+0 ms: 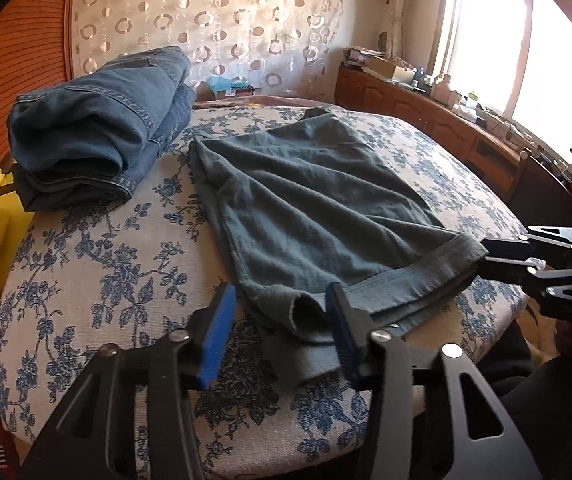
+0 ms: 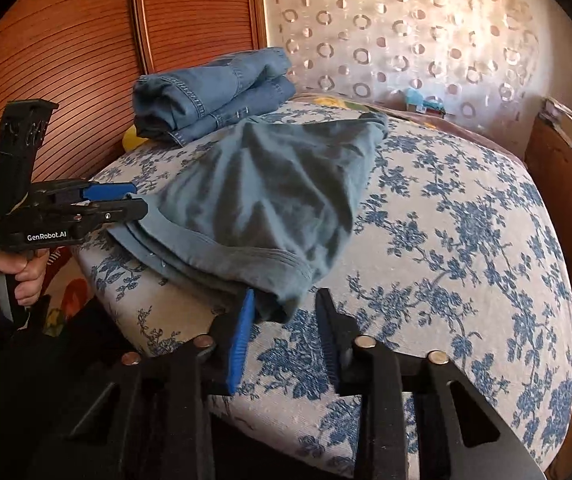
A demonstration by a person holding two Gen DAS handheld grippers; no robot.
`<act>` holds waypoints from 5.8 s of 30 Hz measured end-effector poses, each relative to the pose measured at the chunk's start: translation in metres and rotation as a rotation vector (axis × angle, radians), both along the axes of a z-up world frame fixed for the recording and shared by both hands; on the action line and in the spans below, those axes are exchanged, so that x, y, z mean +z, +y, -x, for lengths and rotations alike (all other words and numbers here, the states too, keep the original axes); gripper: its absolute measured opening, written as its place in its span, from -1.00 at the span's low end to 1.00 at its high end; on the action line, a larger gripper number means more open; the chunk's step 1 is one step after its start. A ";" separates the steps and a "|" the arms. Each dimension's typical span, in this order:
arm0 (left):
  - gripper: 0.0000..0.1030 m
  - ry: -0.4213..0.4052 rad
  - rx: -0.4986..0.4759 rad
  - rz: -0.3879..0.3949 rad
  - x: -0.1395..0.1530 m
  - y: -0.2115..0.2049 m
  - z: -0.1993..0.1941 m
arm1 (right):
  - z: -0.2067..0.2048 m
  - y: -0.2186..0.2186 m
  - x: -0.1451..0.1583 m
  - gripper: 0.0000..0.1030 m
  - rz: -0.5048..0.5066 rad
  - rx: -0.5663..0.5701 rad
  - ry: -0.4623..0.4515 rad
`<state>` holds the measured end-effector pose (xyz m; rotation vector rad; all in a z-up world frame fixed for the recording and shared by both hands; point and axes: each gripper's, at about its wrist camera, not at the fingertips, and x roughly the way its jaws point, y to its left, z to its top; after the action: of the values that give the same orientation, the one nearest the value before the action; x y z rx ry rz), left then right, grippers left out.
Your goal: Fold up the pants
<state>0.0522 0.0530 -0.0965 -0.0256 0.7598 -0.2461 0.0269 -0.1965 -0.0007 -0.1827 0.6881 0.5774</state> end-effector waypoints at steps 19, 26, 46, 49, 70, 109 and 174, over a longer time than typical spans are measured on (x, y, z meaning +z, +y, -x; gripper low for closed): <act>-0.75 -0.010 -0.022 -0.009 0.007 -0.003 0.032 | 0.010 -0.011 0.000 -0.97 -0.035 0.029 -0.002; -0.69 0.011 -0.004 0.004 0.003 0.001 0.030 | 0.007 -0.017 -0.003 -0.97 -0.044 0.019 0.029; 0.53 -0.018 0.066 0.006 0.003 0.006 0.006 | -0.017 0.017 0.004 0.09 -0.072 -0.034 -0.040; 0.53 0.002 0.075 0.000 -0.004 0.006 0.002 | -0.024 0.021 -0.004 0.09 -0.063 -0.050 -0.017; 0.56 0.024 0.083 0.007 -0.017 0.007 0.006 | -0.032 0.021 -0.030 0.26 -0.093 -0.102 0.030; -0.38 0.039 0.036 0.088 -0.014 0.008 0.030 | -0.010 0.018 -0.023 -0.25 -0.072 -0.076 0.079; -0.81 -0.159 0.042 0.099 0.056 0.012 -0.059 | -0.069 0.026 0.039 -0.78 -0.166 -0.099 -0.118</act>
<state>0.1108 0.0646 -0.0401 -0.1145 0.5881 -0.2423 0.0957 -0.1708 0.0383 -0.0267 0.5295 0.5218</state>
